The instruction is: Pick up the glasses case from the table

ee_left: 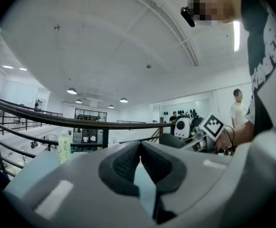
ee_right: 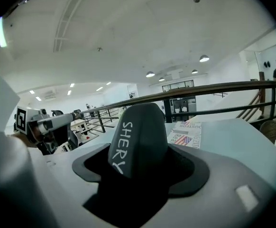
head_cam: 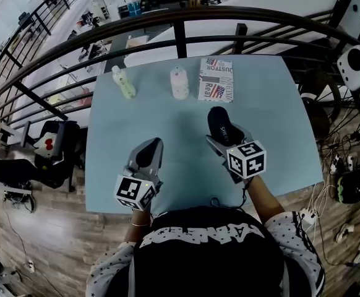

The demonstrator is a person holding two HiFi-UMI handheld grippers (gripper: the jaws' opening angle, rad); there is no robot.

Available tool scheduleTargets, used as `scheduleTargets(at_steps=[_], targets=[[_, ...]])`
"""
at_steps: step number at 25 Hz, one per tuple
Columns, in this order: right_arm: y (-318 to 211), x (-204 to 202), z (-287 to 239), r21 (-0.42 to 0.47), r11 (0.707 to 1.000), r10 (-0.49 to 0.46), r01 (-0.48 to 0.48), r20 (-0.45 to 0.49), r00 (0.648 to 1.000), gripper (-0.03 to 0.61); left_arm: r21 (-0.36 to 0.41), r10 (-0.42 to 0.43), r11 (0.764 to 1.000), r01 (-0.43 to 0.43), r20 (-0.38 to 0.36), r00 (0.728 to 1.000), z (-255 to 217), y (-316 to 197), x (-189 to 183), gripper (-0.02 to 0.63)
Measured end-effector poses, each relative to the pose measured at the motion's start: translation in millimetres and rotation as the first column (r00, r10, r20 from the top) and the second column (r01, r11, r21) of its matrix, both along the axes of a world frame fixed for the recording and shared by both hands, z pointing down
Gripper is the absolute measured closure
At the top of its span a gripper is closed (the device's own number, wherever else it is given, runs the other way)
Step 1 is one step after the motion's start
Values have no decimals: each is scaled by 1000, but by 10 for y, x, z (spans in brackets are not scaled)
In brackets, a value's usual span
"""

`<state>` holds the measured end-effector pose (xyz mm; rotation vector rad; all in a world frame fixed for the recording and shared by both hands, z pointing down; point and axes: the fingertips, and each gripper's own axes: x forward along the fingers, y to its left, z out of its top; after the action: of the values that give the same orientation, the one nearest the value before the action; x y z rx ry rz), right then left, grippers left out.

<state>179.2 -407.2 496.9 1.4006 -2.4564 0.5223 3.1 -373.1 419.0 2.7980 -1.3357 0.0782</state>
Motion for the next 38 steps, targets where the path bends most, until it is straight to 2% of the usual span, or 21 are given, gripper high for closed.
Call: scheduleTargets(at_steps=[9,16,38], targets=[[72,17,-561,127,992,-8,-1,73,997,204,25,17,1000,-18,10,1000,-106,-4,59,614],[130,3,-789,182,983,-18,-2,110,994,204,28,22,999,-22,14,1000,-121,28,76,614],[165,-38,-837,190,982,-36,12,124,992,207,37,19,999,-19,13,1000,-171,67,68,614]])
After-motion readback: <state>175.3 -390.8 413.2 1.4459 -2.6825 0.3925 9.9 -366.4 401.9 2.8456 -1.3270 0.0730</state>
